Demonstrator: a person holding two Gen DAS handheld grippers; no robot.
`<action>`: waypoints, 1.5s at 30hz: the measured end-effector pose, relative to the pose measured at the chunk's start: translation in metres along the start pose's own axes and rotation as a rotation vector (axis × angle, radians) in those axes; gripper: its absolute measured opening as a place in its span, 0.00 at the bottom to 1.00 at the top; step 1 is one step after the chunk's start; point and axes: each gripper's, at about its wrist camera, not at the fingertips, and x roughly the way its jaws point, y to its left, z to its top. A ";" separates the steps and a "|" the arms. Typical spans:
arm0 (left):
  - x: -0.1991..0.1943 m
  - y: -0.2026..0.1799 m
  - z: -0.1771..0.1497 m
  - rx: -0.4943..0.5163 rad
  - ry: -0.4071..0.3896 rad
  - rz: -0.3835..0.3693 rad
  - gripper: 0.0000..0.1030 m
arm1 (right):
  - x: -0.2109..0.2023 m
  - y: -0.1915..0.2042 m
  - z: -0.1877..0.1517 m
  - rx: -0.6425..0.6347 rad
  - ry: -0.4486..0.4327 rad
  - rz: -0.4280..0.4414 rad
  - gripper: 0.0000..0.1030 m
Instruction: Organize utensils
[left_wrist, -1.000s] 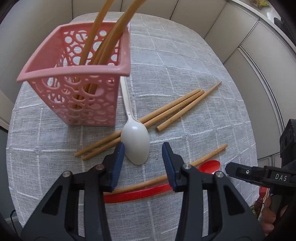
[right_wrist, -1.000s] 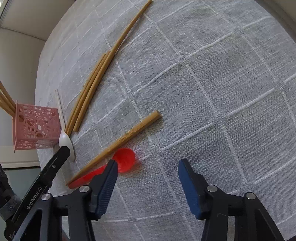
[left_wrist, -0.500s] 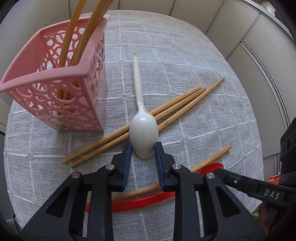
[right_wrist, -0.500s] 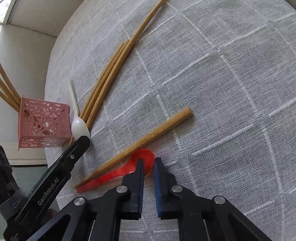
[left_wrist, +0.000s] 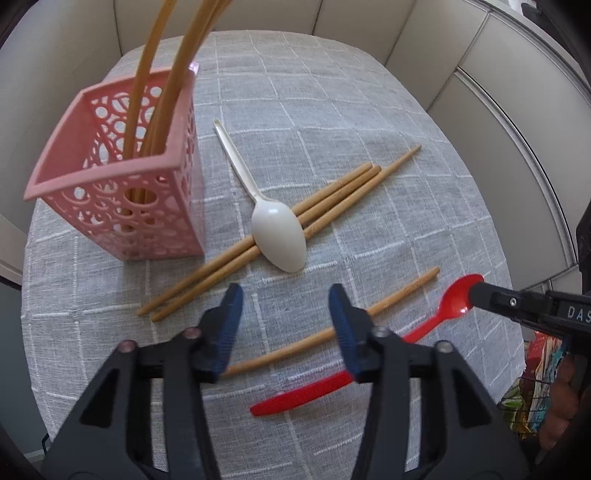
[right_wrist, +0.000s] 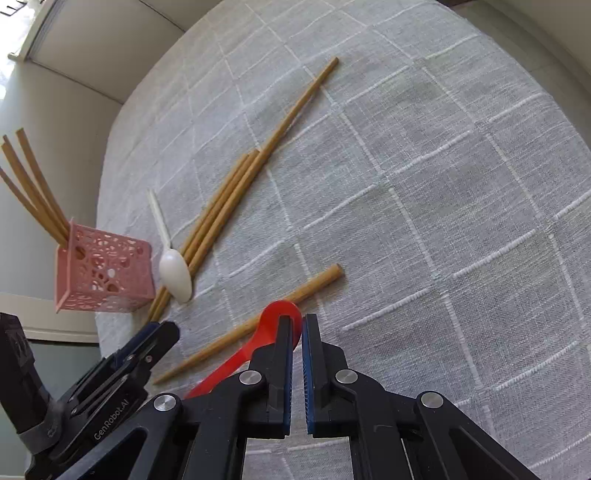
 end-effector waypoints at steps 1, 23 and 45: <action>0.002 0.000 0.002 -0.018 -0.008 -0.003 0.55 | 0.000 0.001 0.000 0.000 0.001 0.007 0.04; 0.038 -0.014 0.009 -0.252 0.024 0.031 0.00 | -0.020 -0.030 0.011 -0.005 0.002 0.007 0.04; -0.003 -0.031 0.025 0.315 0.119 0.164 0.42 | -0.039 -0.026 0.018 -0.021 -0.023 0.044 0.05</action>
